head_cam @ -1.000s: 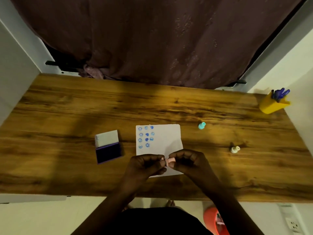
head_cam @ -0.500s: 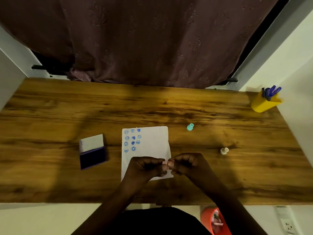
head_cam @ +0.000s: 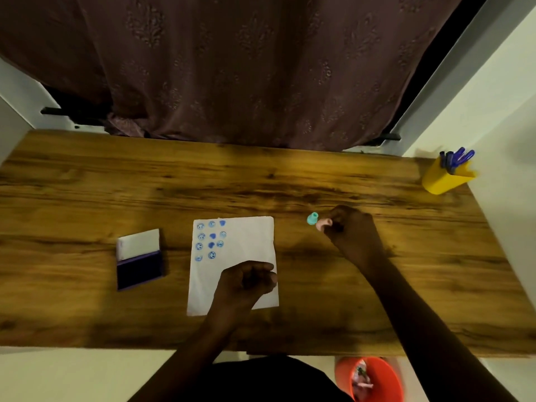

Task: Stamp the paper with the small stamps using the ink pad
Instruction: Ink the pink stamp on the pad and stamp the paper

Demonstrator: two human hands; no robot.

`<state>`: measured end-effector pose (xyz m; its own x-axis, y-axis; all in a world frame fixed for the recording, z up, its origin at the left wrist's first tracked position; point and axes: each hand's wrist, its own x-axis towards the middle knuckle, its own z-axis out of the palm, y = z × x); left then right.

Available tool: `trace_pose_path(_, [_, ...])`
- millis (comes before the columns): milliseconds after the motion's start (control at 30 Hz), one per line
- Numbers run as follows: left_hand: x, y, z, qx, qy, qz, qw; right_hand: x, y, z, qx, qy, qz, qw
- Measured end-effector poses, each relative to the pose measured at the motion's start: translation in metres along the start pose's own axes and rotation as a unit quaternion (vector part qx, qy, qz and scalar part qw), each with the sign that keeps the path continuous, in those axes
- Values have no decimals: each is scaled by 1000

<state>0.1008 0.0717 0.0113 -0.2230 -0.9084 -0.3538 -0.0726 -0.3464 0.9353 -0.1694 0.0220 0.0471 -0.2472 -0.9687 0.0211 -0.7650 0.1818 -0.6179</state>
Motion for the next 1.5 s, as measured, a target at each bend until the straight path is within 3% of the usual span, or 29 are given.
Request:
trace_pose_path(267, [-3,-6,0,-11,28,-28,999,44,35,21,-98,-17,12,995])
trace_pose_path(933, [1,1,14,15,4,-20,1000,36,45,20,-70,-24,-4,997])
trace_pose_path(1067, [0,-1,13,17,-3,-25,1000,21,61,-6,-109,6,63,992])
trace_pose_path(1200, [1,-4,13,13,-4,-33,999,-11,83,-31,-179,-18,127,976])
trace_pose_path(1300, [2,-3,14,10,-15,-32,999,-35,90,-32,-213,-25,127,968])
trace_pose_path(1500, [5,3,17,30,-35,-19,999,-42,97,-24,-178,-38,131,974])
